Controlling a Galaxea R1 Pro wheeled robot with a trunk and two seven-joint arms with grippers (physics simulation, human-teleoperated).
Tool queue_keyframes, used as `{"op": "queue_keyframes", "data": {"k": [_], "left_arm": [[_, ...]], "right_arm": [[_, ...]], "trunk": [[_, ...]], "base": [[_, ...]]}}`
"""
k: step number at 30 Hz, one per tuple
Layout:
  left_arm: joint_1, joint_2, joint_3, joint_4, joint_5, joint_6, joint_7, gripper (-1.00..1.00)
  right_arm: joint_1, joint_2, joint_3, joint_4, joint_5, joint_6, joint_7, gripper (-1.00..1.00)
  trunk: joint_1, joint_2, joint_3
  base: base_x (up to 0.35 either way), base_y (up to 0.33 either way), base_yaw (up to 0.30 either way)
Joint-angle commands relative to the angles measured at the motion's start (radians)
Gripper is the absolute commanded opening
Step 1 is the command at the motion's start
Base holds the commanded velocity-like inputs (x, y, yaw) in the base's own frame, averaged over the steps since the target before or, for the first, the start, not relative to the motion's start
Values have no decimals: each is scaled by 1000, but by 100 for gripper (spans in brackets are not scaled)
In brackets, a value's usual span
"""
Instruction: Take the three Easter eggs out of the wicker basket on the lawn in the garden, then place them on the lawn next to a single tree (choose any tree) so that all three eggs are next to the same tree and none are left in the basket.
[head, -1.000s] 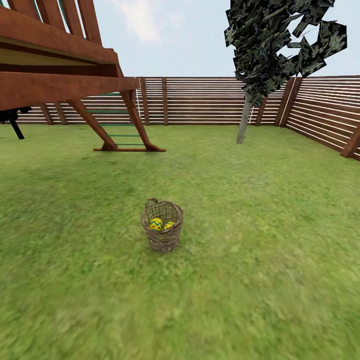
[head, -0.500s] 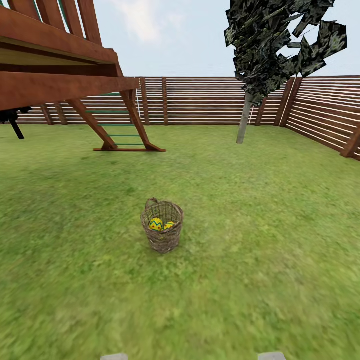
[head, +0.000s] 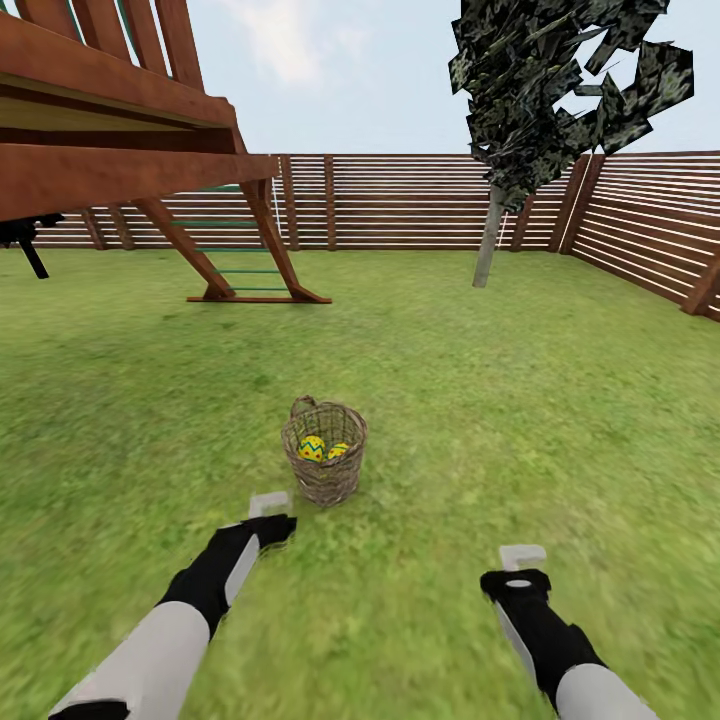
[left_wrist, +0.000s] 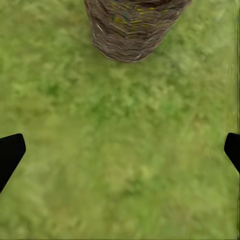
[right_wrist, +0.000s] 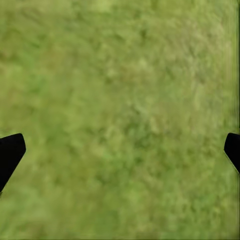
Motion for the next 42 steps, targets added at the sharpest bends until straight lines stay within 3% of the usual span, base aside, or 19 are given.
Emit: {"op": "queue_keyframes", "data": {"k": [1,6,11,19,42], "left_arm": [[-16,-1,3,-6,12,25,4,100],[-50,0,3,-25,17,71,5,100],[-54,11,5,-25,18,80,2,100],[-54,5,3,-23,19,84,1,100],[-54,15,5,-19,17,83,3,100]], "right_arm": [[-16,0,1,-2,9,16,-2,100],[-55,7,6,7,20,22,-8,100],[-59,10,18,10,27,23,-48,100],[-60,10,23,5,26,25,-59,100],[-60,10,23,4,26,21,-58,100]], "trunk": [[0,0,-1],[0,0,-1],[0,0,-1],[0,0,-1],[0,0,-1]], "base": [[0,0,0],[0,0,0],[0,0,0],[23,0,0],[314,0,0]]}}
